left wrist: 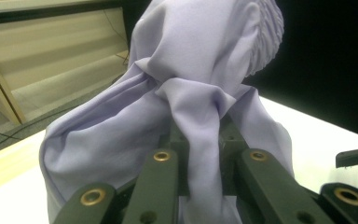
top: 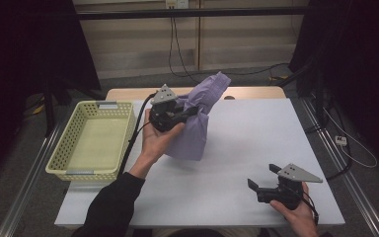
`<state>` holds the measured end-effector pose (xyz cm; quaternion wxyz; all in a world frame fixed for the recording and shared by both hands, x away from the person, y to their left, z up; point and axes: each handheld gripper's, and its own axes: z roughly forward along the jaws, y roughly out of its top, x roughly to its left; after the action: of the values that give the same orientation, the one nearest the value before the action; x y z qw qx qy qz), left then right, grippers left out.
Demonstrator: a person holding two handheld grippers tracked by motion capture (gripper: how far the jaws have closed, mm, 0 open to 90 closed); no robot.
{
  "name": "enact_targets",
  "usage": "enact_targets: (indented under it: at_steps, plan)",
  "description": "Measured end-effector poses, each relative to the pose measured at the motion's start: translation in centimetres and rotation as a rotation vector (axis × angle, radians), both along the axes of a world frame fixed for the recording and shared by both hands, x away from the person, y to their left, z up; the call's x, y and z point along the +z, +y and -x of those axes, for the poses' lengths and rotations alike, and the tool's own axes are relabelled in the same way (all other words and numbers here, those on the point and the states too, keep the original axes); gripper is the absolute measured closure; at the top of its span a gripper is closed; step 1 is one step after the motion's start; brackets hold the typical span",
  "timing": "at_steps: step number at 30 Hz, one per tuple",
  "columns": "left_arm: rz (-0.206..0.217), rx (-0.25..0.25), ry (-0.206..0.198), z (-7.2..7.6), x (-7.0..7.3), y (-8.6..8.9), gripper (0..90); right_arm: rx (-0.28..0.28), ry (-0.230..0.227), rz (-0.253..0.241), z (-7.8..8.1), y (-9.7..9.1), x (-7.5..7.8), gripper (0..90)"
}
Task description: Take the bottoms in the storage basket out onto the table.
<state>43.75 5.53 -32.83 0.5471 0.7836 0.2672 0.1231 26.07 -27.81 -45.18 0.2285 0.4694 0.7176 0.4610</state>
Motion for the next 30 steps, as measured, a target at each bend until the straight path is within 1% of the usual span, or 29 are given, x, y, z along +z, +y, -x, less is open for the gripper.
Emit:
enact_targets:
  at_steps: [2,7,11,14,16,20,23,25,28,30]
  plan:
    - [-0.012,0.0,0.002,0.0,-0.3,-0.3,81.7,0.002,-0.001,0.0,0.0,0.0,0.0,5.1]
    - [-0.025,-0.003,0.006,-0.1,-1.0,-0.8,81.8,0.002,-0.001,-0.001,0.1,0.0,0.1,5.1]
    - [-0.041,-0.007,0.024,-0.4,-1.9,-1.3,81.7,0.005,-0.001,0.0,0.1,0.0,0.1,5.1]
    - [-0.049,-0.007,0.031,-0.5,-2.1,-1.4,81.8,0.005,-0.003,0.0,0.1,0.0,0.1,5.1]
    - [-0.05,0.0,0.026,-0.4,-2.4,-1.6,81.7,0.005,-0.002,0.0,0.1,0.0,0.1,5.1]
    - [-0.069,0.0,0.037,-0.5,-2.9,-1.8,81.7,0.004,0.0,0.0,0.1,0.0,0.1,5.1]
    - [-0.079,-0.003,0.052,-0.7,-3.5,-2.2,81.7,0.004,-0.001,0.0,0.1,0.0,0.1,5.1]
    - [-0.093,-0.002,0.057,-0.8,-4.0,-2.4,81.7,0.005,0.0,0.0,0.1,0.0,0.1,5.1]
    - [-0.098,0.0,0.061,-0.8,-4.2,-2.5,81.6,0.004,-0.001,0.0,0.1,0.0,0.1,5.1]
    - [-0.09,-0.001,0.062,-0.9,-4.3,-2.6,81.5,0.005,-0.001,0.0,0.1,0.0,0.1,5.1]
